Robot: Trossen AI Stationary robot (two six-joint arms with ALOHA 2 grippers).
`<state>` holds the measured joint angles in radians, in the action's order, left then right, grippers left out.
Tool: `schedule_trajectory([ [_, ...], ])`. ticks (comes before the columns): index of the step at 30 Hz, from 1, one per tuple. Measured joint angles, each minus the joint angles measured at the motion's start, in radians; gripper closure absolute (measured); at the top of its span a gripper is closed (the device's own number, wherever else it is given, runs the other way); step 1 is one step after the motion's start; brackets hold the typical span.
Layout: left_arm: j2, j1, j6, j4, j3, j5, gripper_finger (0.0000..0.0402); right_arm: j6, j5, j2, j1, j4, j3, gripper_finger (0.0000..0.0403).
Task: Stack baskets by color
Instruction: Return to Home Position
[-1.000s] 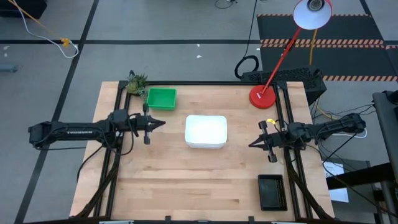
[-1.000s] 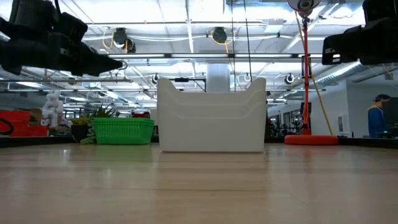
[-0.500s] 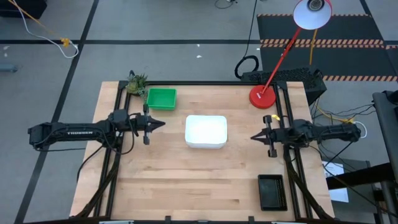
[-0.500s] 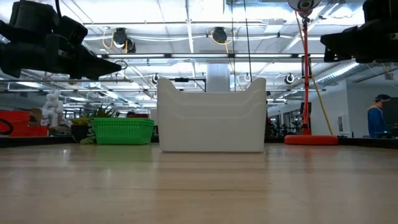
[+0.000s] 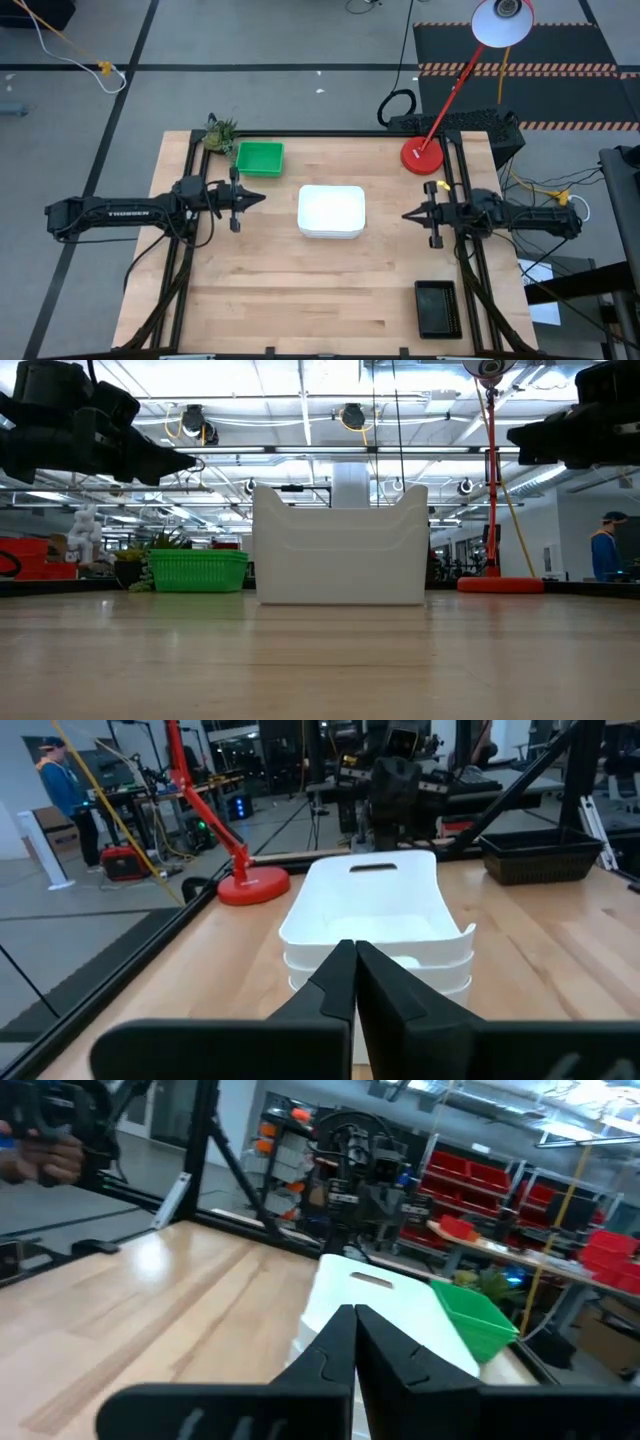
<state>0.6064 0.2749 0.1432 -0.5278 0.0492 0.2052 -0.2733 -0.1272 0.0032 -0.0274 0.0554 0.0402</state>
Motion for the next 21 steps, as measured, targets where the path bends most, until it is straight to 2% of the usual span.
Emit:
schedule_trajectory([
  [5,0.0,0.0,0.003,-0.004,0.0,0.0,0.0387,0.014,0.002,0.0,-0.06,-0.004,0.0,0.0403],
  [10,0.0,0.0,0.015,-0.016,0.0,0.0,0.0398,0.015,0.048,0.0,-0.117,-0.019,-0.001,0.0403],
  [16,0.0,0.0,0.015,-0.019,0.0,0.0,0.0384,0.033,-0.03,0.0,-0.137,-0.02,-0.001,0.0403],
  [21,-0.02,0.001,0.039,-0.001,0.0,0.0,0.0393,0.075,-0.033,0.0,-0.137,-0.019,-0.001,0.0403],
])
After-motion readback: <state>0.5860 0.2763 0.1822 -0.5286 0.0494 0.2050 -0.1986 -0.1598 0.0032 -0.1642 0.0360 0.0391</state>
